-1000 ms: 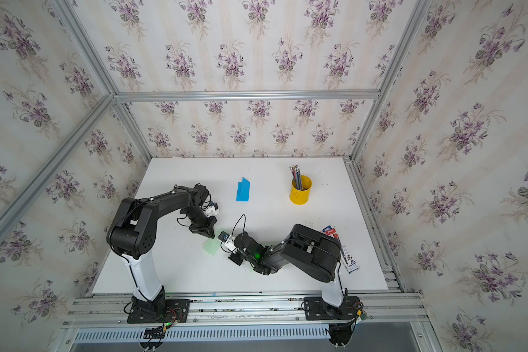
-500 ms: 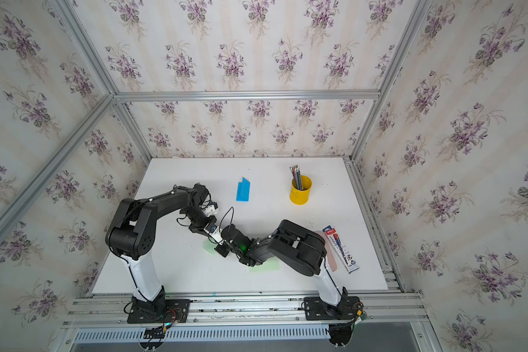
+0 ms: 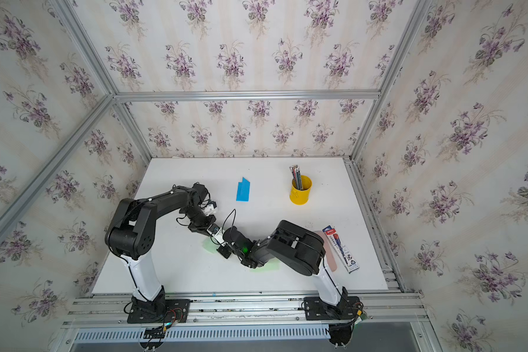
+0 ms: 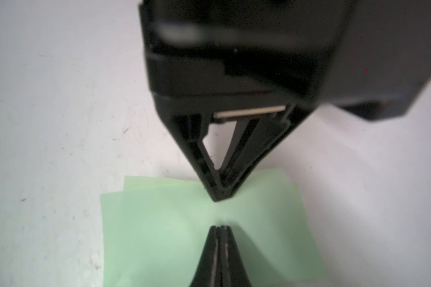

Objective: Fold the square paper along the opposite sides
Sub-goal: Smooth out the paper at the center of the board.

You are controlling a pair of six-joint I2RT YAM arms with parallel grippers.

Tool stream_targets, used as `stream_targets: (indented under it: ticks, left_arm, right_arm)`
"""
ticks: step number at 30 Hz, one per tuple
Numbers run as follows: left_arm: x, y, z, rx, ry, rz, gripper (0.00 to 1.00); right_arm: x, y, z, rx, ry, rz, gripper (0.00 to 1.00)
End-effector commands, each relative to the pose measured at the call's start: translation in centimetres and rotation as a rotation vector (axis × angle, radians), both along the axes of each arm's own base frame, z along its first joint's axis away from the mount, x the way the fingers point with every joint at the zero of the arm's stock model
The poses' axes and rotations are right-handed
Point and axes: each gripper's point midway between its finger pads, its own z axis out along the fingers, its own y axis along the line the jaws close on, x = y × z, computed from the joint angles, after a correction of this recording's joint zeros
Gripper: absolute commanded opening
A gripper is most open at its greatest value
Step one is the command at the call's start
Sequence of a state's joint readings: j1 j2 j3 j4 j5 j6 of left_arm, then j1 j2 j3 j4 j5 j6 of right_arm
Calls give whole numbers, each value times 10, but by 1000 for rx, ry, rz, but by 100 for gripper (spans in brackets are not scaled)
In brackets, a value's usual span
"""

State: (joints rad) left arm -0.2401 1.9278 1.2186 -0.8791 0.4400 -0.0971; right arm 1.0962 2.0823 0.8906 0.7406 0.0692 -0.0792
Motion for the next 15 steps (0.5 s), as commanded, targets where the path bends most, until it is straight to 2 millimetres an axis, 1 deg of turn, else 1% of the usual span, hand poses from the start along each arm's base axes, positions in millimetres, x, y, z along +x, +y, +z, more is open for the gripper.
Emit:
stream_targets:
  ticks: [1,4,6,7,9,11,13,14,15]
  left_arm:
    - [-1,8,1,26,-3,7,0]
    - [1,8,2,18,-8,13,0]
    - [1,5,2,4,-3,14,0]
    - [2,5,1,2,3,13,0]
    - [1,5,1,3,6,8,0]
    - [1,4,1,-2,1,10,0]
    - [1,4,1,-4,3,10,0]
    - [0,4,1,-6,5,10,0]
    - [0,4,1,-6,4,10,0]
  right_arm:
    - [-18,-37,-40,-173,83,-23,0]
    - [-29,-57,-43,-199,91,-29,0]
    - [-35,-66,-37,-190,81,-26,0]
    - [-37,-68,-28,-173,62,-15,0]
    - [-32,-60,-2,-120,-5,11,0]
    - [-24,-39,26,-71,-74,51,0]
    - [-19,-16,45,-11,-97,92,0]
    - [-18,-5,53,24,-107,111,0]
    - [-17,4,56,43,-111,126,0]
